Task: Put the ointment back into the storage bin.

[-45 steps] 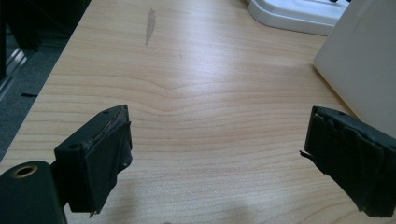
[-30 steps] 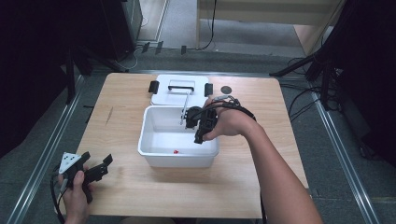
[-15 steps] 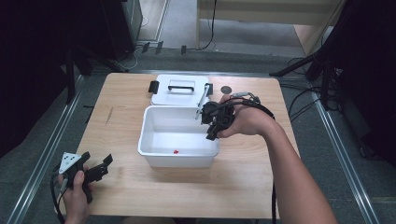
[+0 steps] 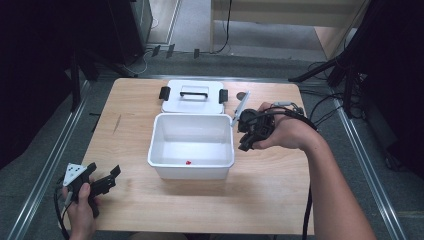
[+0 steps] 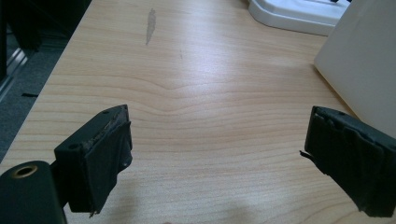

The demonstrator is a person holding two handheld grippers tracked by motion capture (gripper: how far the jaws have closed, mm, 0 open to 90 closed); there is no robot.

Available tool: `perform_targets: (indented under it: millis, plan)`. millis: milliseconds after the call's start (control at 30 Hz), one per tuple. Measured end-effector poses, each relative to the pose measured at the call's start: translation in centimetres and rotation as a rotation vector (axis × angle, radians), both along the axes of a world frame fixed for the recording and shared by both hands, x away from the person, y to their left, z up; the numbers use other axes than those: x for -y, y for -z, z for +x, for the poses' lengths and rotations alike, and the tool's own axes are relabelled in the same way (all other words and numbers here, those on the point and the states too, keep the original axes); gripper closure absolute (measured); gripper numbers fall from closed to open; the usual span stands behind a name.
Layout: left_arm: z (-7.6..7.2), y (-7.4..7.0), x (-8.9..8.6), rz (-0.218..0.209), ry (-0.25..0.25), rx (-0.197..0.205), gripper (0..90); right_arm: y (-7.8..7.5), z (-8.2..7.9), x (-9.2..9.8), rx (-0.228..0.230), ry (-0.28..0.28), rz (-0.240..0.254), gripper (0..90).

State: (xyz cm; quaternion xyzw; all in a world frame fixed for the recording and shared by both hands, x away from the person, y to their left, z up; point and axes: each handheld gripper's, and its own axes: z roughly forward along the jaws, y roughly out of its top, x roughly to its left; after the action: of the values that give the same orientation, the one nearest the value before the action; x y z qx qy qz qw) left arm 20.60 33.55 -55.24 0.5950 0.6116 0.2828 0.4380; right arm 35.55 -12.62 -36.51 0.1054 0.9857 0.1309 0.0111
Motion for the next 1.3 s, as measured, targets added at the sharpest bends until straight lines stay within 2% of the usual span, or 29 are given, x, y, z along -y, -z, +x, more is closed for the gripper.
perform_targets:
  millis: [167,567,600,633,667,767,800,933,1000,1200,1233,1300]
  plan:
    - [0.0,0.0,0.0,-0.001,0.0,-0.002,8.1,0.6,-0.1,1.8,-0.012,0.03,-0.001,74.3]
    - [-0.1,0.0,0.0,-0.001,0.0,-0.004,8.1,3.4,-0.6,5.8,-0.055,0.133,-0.001,68.5]
    - [-0.1,0.0,0.0,-0.001,0.001,-0.005,8.1,4.1,-0.6,6.5,-0.085,0.163,0.009,66.4]
    - [-0.1,0.0,0.0,0.0,0.001,-0.004,8.1,4.5,-0.7,6.8,-0.092,0.173,0.014,63.0]
    - [-0.1,0.0,0.0,-0.001,0.001,-0.005,8.1,4.8,-0.7,7.0,-0.087,0.179,0.019,60.5]
    - [-0.1,0.0,0.0,0.0,0.001,-0.005,8.1,5.6,-0.8,7.7,-0.088,0.205,0.04,60.6]
    - [-0.1,0.0,0.0,-0.001,0.0,-0.004,8.1,6.2,-0.9,8.4,-0.094,0.254,0.067,57.9]
    - [-0.1,0.0,0.0,-0.002,0.0,-0.004,8.1,7.1,-1.1,9.8,-0.048,0.342,0.111,52.6]
    - [-0.1,0.0,0.0,-0.002,0.001,-0.004,8.1,7.7,-1.5,10.7,-0.004,0.387,0.136,45.8]
    - [-0.1,0.0,0.0,-0.003,0.0,-0.006,8.1,9.8,-2.8,12.9,0.076,0.536,0.206,30.1]
    - [-0.1,0.0,0.0,-0.002,0.0,-0.005,8.1,10.1,-2.9,13.1,0.094,0.55,0.216,26.4]
    - [-0.1,0.0,0.0,-0.002,-0.001,-0.003,8.1,10.9,-3.6,13.9,0.161,0.614,0.256,20.4]
